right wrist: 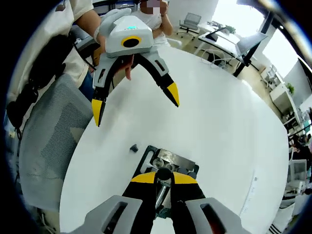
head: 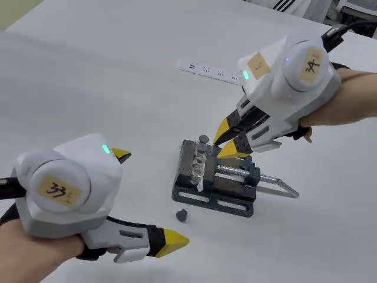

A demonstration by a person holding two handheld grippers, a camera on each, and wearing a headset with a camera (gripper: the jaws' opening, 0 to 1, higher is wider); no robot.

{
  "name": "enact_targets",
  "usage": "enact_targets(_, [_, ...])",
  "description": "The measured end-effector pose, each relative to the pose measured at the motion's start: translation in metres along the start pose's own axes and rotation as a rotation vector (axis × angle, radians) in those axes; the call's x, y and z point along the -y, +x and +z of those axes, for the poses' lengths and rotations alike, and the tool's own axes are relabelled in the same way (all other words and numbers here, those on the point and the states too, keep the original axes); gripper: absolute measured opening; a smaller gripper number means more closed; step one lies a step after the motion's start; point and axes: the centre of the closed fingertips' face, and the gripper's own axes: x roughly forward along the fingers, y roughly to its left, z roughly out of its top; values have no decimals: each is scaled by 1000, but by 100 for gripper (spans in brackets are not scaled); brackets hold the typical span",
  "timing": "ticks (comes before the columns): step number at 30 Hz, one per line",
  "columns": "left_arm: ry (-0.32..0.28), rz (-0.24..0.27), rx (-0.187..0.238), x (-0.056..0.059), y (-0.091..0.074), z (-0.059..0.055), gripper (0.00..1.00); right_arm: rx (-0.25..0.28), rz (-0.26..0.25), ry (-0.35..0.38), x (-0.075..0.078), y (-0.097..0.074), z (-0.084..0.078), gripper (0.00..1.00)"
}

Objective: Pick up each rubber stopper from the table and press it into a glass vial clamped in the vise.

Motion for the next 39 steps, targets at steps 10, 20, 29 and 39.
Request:
enact_targets(10, [-18, 6, -26, -2, -2, -7, 99, -39, 61, -196, 9, 16, 0, 4])
enact_targets(20, [-53, 17, -24, -3, -3, -11, 99, -91, 87, -315, 0, 32, -7, 4])
enact_targets(29, [-68, 10, -18, 1, -1, -14, 98, -106, 92, -323, -3, 35, -10, 4])
enact_targets(39, [-81, 8, -16, 3, 0, -18, 97, -119, 81, -316, 1, 37, -12, 4])
